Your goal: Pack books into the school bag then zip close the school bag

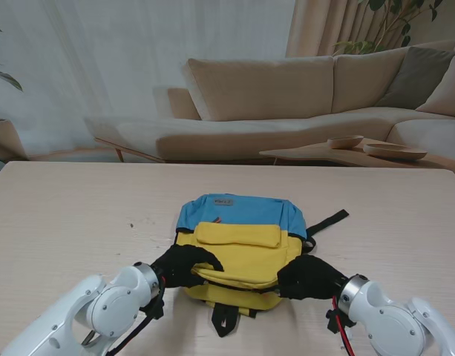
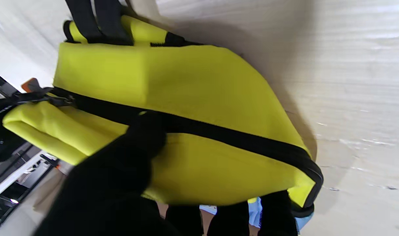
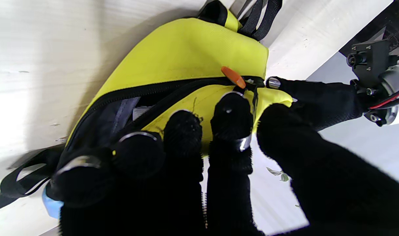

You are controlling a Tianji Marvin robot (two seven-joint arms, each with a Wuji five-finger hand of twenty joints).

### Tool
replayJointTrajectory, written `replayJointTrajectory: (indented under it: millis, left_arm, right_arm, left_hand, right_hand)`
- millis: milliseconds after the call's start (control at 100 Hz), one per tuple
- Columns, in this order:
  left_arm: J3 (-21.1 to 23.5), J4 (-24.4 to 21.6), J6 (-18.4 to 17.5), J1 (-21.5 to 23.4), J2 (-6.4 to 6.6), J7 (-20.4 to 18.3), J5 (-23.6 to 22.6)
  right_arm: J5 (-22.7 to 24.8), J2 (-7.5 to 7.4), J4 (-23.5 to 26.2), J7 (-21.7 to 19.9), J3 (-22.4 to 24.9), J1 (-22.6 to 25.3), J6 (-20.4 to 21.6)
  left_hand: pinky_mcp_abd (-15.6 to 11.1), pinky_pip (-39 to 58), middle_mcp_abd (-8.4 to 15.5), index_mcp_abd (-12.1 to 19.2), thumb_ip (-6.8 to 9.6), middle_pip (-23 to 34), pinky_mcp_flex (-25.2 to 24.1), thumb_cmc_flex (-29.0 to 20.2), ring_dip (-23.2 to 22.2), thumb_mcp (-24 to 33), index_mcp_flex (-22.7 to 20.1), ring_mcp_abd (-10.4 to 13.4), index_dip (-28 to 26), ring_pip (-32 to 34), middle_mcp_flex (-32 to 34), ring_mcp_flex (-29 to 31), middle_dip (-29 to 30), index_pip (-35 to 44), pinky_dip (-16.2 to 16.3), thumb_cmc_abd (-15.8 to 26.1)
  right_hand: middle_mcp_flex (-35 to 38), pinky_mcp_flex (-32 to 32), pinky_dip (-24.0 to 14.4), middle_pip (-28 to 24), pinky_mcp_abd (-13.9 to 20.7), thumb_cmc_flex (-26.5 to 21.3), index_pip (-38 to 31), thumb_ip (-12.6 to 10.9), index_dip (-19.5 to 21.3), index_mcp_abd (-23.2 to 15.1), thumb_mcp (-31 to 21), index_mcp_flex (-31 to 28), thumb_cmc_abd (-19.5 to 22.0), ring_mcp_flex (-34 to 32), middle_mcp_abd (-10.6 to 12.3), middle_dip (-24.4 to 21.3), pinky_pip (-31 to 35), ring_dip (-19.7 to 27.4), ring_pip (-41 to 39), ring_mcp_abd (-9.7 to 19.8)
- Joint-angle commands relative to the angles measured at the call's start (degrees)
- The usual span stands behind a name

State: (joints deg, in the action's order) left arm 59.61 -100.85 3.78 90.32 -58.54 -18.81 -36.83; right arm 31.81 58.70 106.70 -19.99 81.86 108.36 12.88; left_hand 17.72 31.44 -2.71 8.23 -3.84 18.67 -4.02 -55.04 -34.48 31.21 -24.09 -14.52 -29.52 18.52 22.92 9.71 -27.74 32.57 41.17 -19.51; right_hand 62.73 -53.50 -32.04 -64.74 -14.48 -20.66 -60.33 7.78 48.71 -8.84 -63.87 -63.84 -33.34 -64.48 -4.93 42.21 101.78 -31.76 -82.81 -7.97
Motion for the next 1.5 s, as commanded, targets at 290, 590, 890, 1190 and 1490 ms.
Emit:
replayJointTrajectory:
  millis: [290, 590, 890, 1190, 1490]
  left_arm:
    - [2.24, 0.46, 2.98, 3.22, -1.52, 3.31, 0.56]
    - [4.88, -0.08, 2.23, 5.37, -1.63, 4.55, -1.39]
    - [5.97, -0.56, 1.11, 6.05, -1.34, 3.45, -2.18]
    - [7.76, -2.12, -0.98, 7.19, -0.74, 0.58, -3.02]
    - [9.01, -2.36, -4.97, 7.18, 0.09, -3.32, -3.05]
  right_arm:
    - [0.1, 0.42, -2.62, -0.87, 5.04, 0.15, -0.3]
    - [2.09, 0.93, -7.36, 0.78, 6.96, -4.45, -6.04]
    - [-0.44, 1.92, -17.03, 4.9, 0.35, -15.85, -12.28]
    - [-3.56, 2.57, -24.19, 6.09, -5.71, -24.87, -14.38]
    - [-5.35, 3.59, -28.47, 8.88, -9.26, -29.78, -17.36]
  left_hand:
    - [6.7, 25.0, -5.31, -1.1, -0.69, 8.33, 5.92, -18.92, -7.06, -13.92, -15.63, -7.83, -22.81, 18.98, 27.09, 15.57, -33.48, 22.81, -0.78, 5.05]
    - [6.72, 26.62, -4.91, -1.41, -1.09, 10.63, 5.42, -18.93, -6.9, -12.94, -15.82, -7.34, -29.36, 19.56, 26.21, 14.84, -33.93, 24.83, -2.04, 5.06]
    - [6.32, 25.78, -4.46, -0.86, -1.04, 9.54, 4.66, -18.92, -6.16, -12.71, -16.41, -6.59, -32.13, 18.35, 25.66, 13.83, -33.55, 24.99, -2.99, 5.08]
    - [5.92, 25.03, -4.3, -0.49, -1.07, 8.89, 4.15, -18.92, -5.73, -12.56, -16.46, -6.08, -34.75, 17.4, 25.4, 12.92, -33.78, 25.11, -3.51, 5.28]
    - [5.31, 24.09, -3.41, 0.59, -1.03, 8.22, 3.52, -18.92, -5.45, -12.51, -17.12, -5.32, -36.83, 16.48, 24.93, 11.8, -34.05, 25.68, -3.86, 5.5]
  right_hand:
    - [1.18, -0.65, 0.51, -0.55, 0.69, 2.26, -1.89, -1.84, 1.01, 0.52, -0.59, -3.05, 0.34, -2.72, -0.47, 0.9, 7.93, 0.21, -1.96, -1.76]
    - [1.43, -0.72, 0.48, -0.6, 0.46, 2.4, -2.12, -2.06, 1.3, 0.63, -0.68, -3.36, 0.54, -3.02, -0.48, 0.89, 7.95, 0.26, -1.91, -1.86]
    - [-0.32, 1.23, 0.29, -2.44, -0.43, 2.99, -4.0, -2.09, 4.87, 0.85, -0.24, -2.66, 2.07, -0.53, 0.26, 2.35, 6.66, -0.51, -2.34, -1.89]
    - [1.27, 3.03, -1.28, -7.91, -2.58, 5.21, -12.09, -4.52, 20.59, -0.92, 4.47, -8.34, 5.18, 1.14, 3.27, 11.72, 4.79, -3.68, -6.86, 0.19]
    - [-1.41, 5.88, -1.44, -7.57, -2.88, 5.9, -11.5, -3.4, 22.54, -0.45, 4.12, -6.49, 6.07, 3.68, 3.35, 13.02, 2.96, -3.99, -5.57, -0.28]
